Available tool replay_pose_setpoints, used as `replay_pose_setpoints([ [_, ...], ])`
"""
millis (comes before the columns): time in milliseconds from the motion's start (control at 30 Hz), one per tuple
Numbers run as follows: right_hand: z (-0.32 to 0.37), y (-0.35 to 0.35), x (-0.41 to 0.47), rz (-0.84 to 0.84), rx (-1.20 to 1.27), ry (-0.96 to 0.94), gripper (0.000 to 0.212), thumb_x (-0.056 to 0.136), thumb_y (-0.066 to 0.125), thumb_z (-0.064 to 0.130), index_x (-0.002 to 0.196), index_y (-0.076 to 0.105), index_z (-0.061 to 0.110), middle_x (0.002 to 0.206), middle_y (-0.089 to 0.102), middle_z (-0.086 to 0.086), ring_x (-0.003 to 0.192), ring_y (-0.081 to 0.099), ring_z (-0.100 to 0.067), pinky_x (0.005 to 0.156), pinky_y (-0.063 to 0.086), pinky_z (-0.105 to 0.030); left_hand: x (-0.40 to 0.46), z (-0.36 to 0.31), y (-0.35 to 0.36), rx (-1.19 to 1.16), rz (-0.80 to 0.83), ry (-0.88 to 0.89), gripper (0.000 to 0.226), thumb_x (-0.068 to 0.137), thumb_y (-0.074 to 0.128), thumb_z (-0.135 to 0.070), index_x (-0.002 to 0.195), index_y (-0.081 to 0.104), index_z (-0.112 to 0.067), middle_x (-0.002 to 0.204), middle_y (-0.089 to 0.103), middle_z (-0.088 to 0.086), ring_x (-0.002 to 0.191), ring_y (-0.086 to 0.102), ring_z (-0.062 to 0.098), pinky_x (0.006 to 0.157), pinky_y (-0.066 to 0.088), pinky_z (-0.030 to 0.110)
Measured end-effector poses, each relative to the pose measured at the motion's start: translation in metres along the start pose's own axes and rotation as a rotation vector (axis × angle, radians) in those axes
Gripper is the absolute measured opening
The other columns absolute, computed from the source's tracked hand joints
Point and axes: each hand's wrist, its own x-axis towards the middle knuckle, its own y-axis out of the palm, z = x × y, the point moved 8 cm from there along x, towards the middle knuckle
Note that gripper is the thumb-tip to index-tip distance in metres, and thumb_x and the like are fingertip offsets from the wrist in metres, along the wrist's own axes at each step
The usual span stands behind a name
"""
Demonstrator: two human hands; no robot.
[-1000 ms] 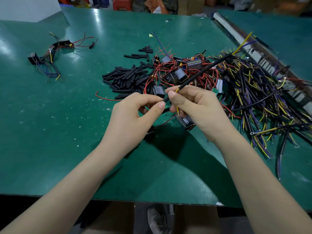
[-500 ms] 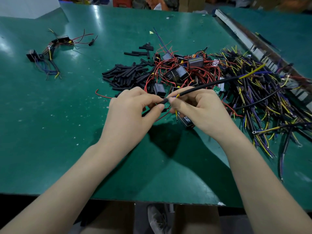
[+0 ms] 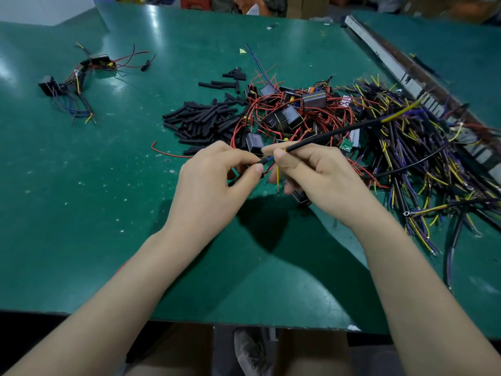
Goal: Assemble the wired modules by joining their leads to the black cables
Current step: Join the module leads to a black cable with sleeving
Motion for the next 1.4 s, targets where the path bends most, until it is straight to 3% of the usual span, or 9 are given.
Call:
replay_pose_setpoints([
  [167,-0.01,-0.004,0.002,-0.089,0.081,0.06,0.021,0.098,0.054,0.032,0.093,0.066,0.016,0.055,0.057,0.009,0.045,0.041,-0.007,0.047,0.036,-0.017,0.002,0.001,0.001,-0.019,-0.01,0.004,0.008,0.085,0.066,-0.021,0.087,0.074,-0.02,0.08,0.056,-0.006,0.075,0.052,0.011,0.076,0.042,0.03],
  [333,-0.007,-0.007,0.001,-0.147,0.172,0.041,0.022,0.095,0.059,0.028,0.076,0.059,0.018,0.05,0.053,0.01,0.041,0.039,0.0,0.044,0.032,-0.011,0.004,0.004,0.005,-0.039,-0.02,-0.008,0.018,0.083,0.059,-0.03,0.089,0.073,-0.02,0.082,0.058,-0.003,0.078,0.055,0.015,0.079,0.047,0.041],
  [500,-0.006,-0.012,0.001,-0.242,0.23,0.001,0.02,0.096,0.057,0.023,0.078,0.06,0.014,0.049,0.051,0.01,0.045,0.042,0.0,0.047,0.033,-0.011,0.015,0.001,0.012,-0.082,0.051,0.052,0.018,0.085,0.063,-0.025,0.094,0.073,-0.014,0.079,0.056,-0.005,0.077,0.055,0.015,0.077,0.043,0.03],
  [633,-0.016,-0.018,0.003,-0.292,0.266,0.054,0.035,0.098,0.054,0.025,0.081,0.056,-0.006,0.049,0.049,0.009,0.044,0.039,-0.004,0.046,0.033,-0.014,0.031,0.001,0.02,-0.129,0.134,0.094,0.017,0.087,0.064,-0.025,0.096,0.073,-0.014,0.083,0.062,0.001,0.079,0.054,0.008,0.077,0.039,0.016],
  [767,-0.018,-0.016,0.003,-0.278,0.264,0.048,0.03,0.098,0.054,0.025,0.083,0.061,0.0,0.05,0.05,0.008,0.049,0.04,-0.007,0.051,0.035,-0.021,0.033,0.009,0.028,-0.221,0.14,0.072,0.01,0.089,0.066,-0.019,0.096,0.071,-0.016,0.084,0.061,-0.005,0.077,0.055,0.008,0.075,0.04,0.011],
  [900,-0.01,-0.013,0.0,-0.274,0.207,-0.019,0.016,0.098,0.054,0.024,0.094,0.069,0.022,0.053,0.052,0.009,0.053,0.045,-0.005,0.056,0.038,-0.021,0.03,0.012,0.028,-0.329,0.115,0.074,0.007,0.088,0.066,-0.017,0.092,0.067,-0.023,0.085,0.062,-0.002,0.078,0.056,0.008,0.076,0.039,0.009],
  [1033,-0.007,-0.009,-0.001,-0.272,0.151,-0.033,0.014,0.098,0.054,0.02,0.098,0.068,0.023,0.053,0.05,0.01,0.049,0.044,0.002,0.053,0.035,-0.011,0.024,0.013,0.026,-0.331,0.105,0.111,0.007,0.086,0.066,-0.02,0.093,0.067,-0.021,0.082,0.061,0.0,0.079,0.056,0.01,0.077,0.042,0.015],
  [1233,-0.004,0.0,-0.003,-0.205,0.212,-0.049,0.017,0.097,0.052,0.024,0.099,0.069,0.03,0.053,0.048,0.009,0.051,0.039,-0.008,0.049,0.033,-0.017,0.022,0.012,0.025,-0.222,0.083,0.136,0.018,0.085,0.063,-0.024,0.093,0.071,-0.01,0.081,0.06,0.006,0.075,0.056,0.018,0.073,0.046,0.031],
  [1400,-0.004,0.003,0.0,-0.195,0.243,-0.058,0.019,0.093,0.052,0.034,0.101,0.069,0.034,0.052,0.047,0.01,0.048,0.039,-0.001,0.05,0.034,-0.012,0.021,0.013,0.019,-0.233,0.03,0.141,0.015,0.087,0.061,-0.021,0.089,0.068,-0.008,0.08,0.058,0.004,0.075,0.053,0.014,0.073,0.043,0.026],
])
